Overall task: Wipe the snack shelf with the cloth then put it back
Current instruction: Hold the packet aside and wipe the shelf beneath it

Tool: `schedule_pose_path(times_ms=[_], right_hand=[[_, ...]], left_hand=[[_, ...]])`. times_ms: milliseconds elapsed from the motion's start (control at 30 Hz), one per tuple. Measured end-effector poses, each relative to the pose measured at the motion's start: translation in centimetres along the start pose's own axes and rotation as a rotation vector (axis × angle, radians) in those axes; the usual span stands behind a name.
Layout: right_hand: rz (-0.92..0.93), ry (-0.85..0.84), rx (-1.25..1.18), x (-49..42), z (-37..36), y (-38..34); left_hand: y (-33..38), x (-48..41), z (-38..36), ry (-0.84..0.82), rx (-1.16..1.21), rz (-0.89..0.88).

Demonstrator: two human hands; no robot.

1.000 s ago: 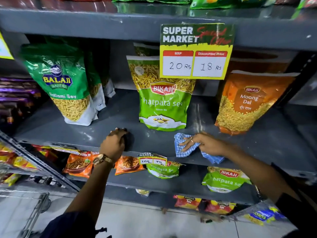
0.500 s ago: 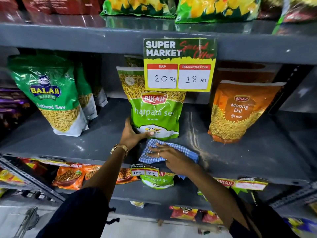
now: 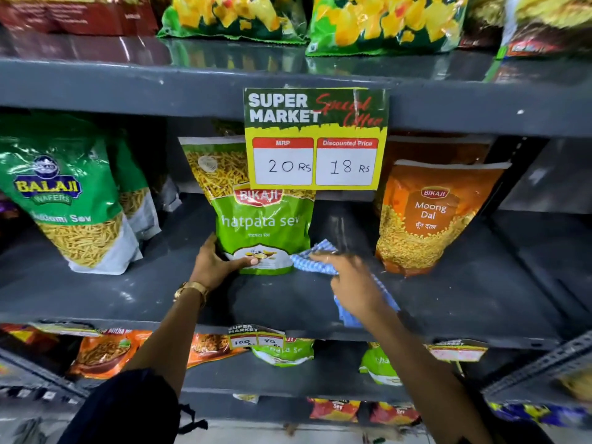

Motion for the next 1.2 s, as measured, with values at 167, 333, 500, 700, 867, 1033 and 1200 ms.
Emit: schedule_pose_path(times_ms=[167,333,500,700,867,1033,1200], right_hand=[[0.078,-0.170,0.043,2.4,-3.3,0.4],[-0.147,0.014,-0.236,2.1,-0.5,1.5],[-0.351,0.515,-0.367,-3.0,3.1,0.9],[-0.267,0.480,0.081,-9.1,-1.8,2.4],[-0.496,0.494,0.052,-11.3,-3.4,6.1],[-0.579,0.352,-0.012,-13.7,-3.0,6.9],[-0.469,0.109,-0.044,-17.2,-3.5,9.6]], left_hand=[[-0.2,-0.3,0.5,-0.051,-0.028,-0.035],[0.0,0.3,0.6,-0.051,-0.109,-0.064],[0.0,1.8,-0.1,0.060,-0.296,-0.181],[0.1,2.0,-0.3,0.103,-0.308,-0.234],[-0.3,1.8,-0.2,0.074,-0.293,-0.267],[-0.8,1.5,-0.2,0.085,-0.296,-0.273],[-1.1,1.1,-0.2,0.095,-0.304,-0.314]])
Point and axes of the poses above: each hand's wrist, its own x-axis away from the middle knuckle, its own z-axis out of the back of the hand, y = z × x, the point moved 1 cm from there along -x, towards the middle knuckle, and after that the axes turned 5 degrees about -x, right-handed, at the moved point
